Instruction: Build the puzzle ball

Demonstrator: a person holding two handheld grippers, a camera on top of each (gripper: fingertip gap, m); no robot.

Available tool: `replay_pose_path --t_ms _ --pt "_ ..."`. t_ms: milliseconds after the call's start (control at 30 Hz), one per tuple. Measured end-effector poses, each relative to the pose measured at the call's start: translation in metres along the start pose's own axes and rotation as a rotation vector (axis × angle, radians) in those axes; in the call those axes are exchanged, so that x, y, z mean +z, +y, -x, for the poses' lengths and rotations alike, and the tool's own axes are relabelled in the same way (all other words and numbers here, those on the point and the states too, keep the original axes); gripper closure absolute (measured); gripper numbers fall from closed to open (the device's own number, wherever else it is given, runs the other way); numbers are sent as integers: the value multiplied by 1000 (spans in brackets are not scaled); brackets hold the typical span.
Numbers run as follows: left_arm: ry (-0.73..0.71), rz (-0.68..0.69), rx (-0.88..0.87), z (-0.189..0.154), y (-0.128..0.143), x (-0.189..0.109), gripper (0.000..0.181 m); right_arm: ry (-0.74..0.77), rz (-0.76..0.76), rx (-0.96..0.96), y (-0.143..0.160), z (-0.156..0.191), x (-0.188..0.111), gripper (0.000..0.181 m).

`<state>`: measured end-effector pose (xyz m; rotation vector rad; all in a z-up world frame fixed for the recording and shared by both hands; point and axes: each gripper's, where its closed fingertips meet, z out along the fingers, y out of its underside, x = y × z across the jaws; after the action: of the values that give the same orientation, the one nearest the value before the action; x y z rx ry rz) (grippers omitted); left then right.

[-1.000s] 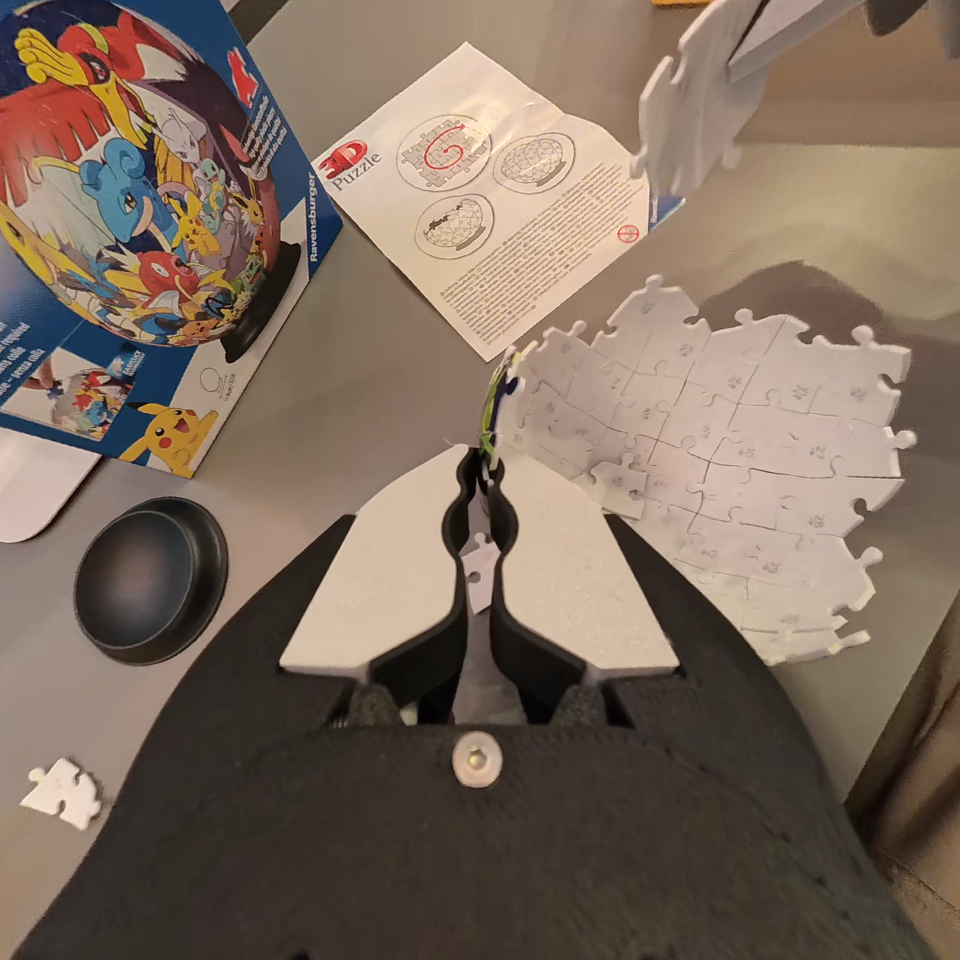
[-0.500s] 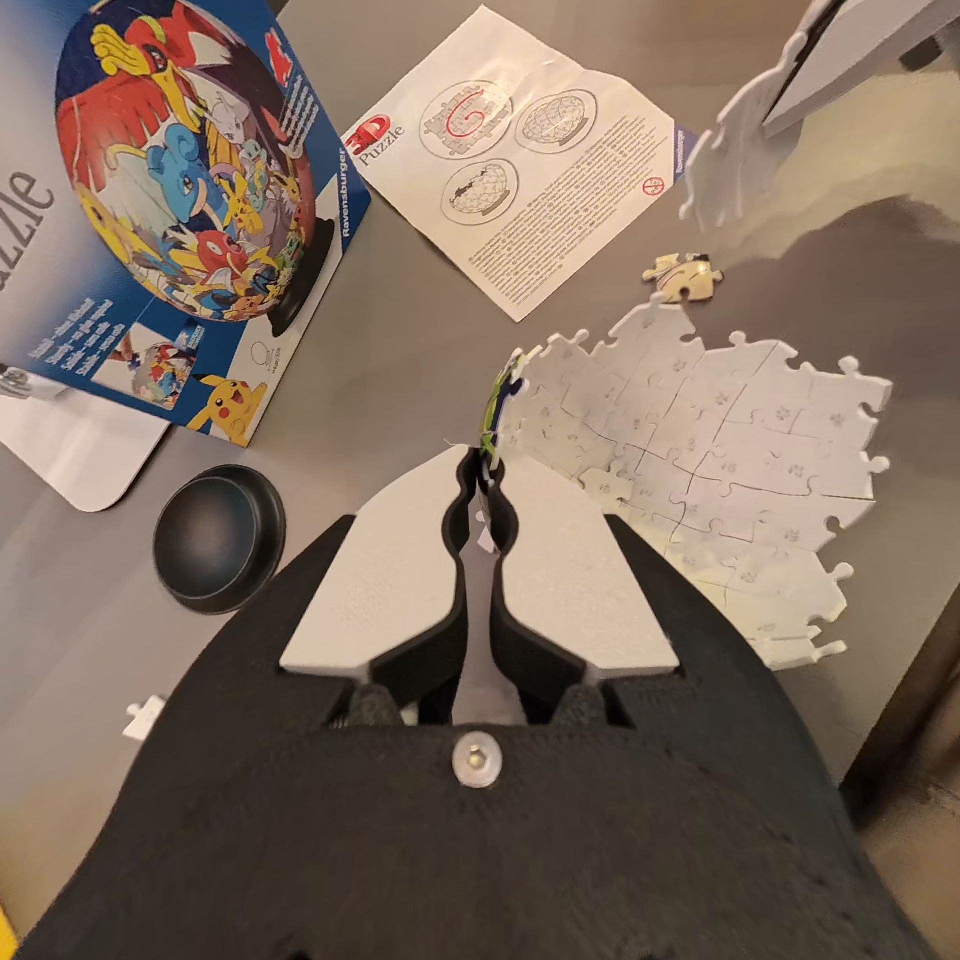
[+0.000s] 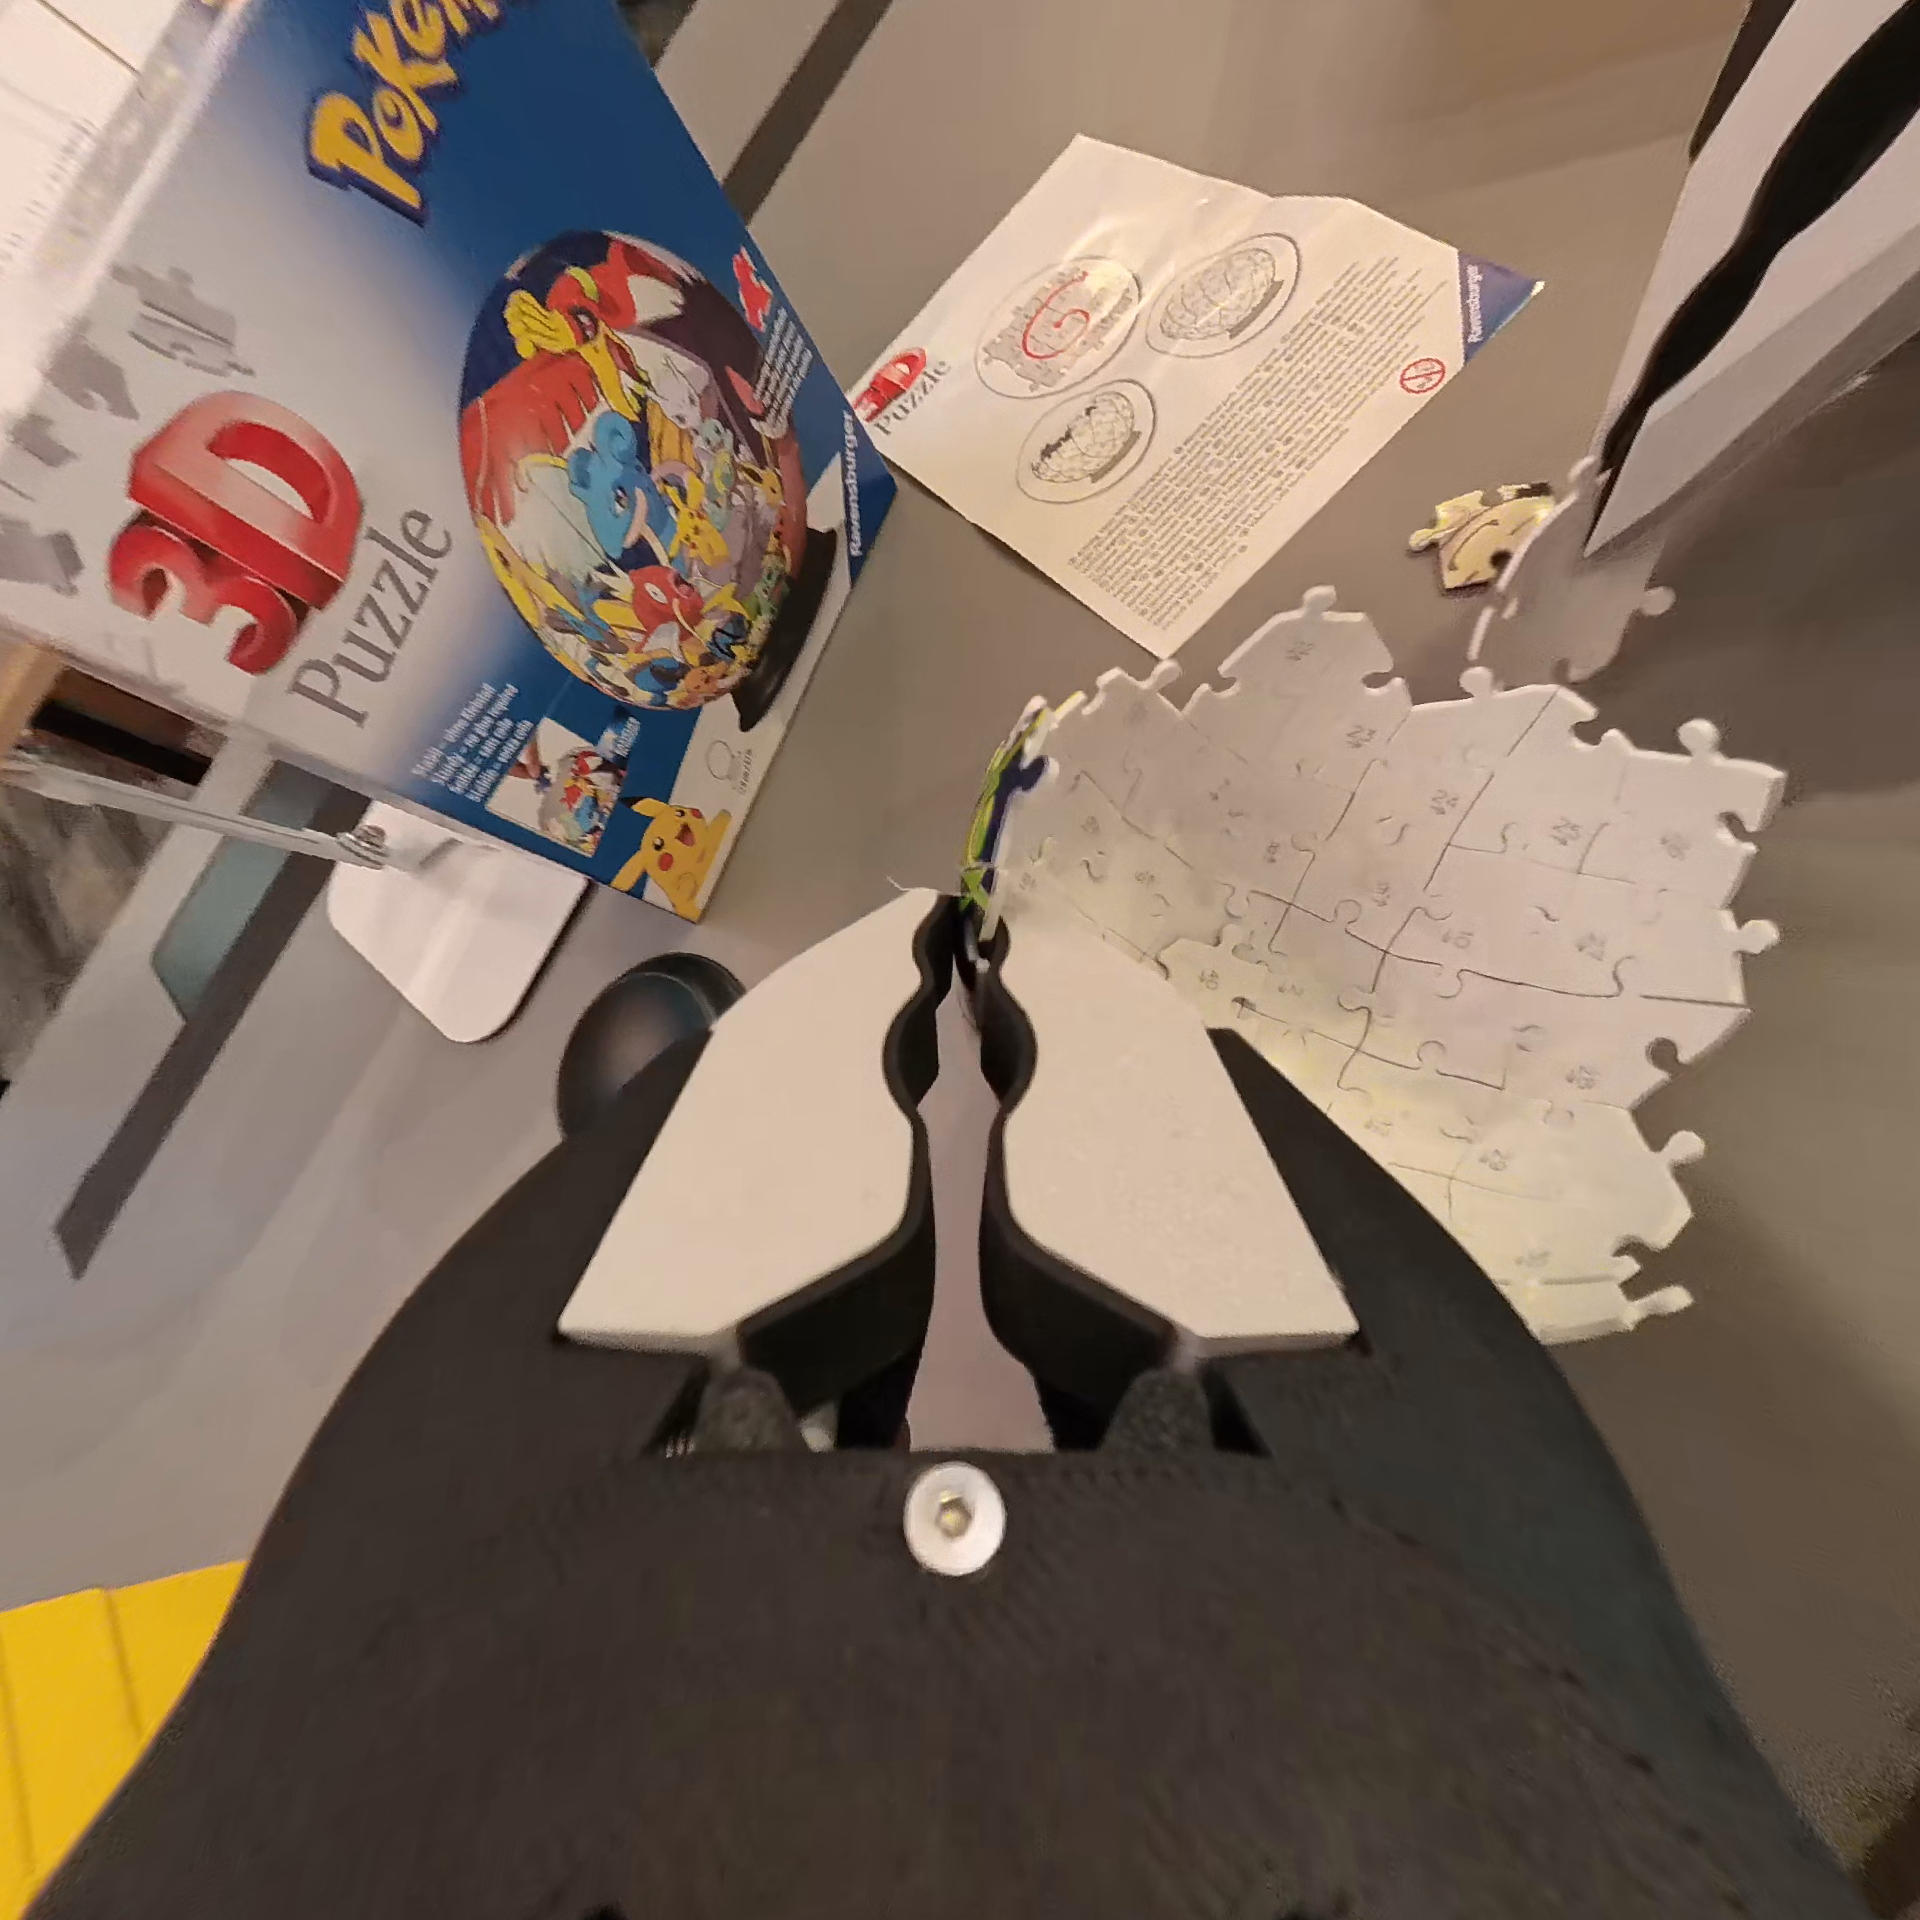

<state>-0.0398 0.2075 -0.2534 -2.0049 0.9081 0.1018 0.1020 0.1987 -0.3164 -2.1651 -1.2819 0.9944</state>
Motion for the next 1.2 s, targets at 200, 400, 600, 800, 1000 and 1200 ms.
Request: replay_pose_path --t_ms 200,400,600,800,1000,1200 --pt "-177 -88 96 16 -9 -3 179 79 -39 -15 -14 -6 -9 161" --pt "-313 -195 184 30 -37 -11 179 -8 -110 61 -28 23 -11 128" --pt "-419 -276 294 34 -67 -19 179 -117 -187 220 -43 47 8 124" --pt "-498 -375 393 26 -96 -30 179 -120 -266 318 -61 41 27 134" --pt "-595 -480 518 19 -122 -46 179 -104 -389 345 -77 30 20 148" --pt "-693 -588 638 16 -151 -65 179 -92 -525 299 -109 25 1 152"
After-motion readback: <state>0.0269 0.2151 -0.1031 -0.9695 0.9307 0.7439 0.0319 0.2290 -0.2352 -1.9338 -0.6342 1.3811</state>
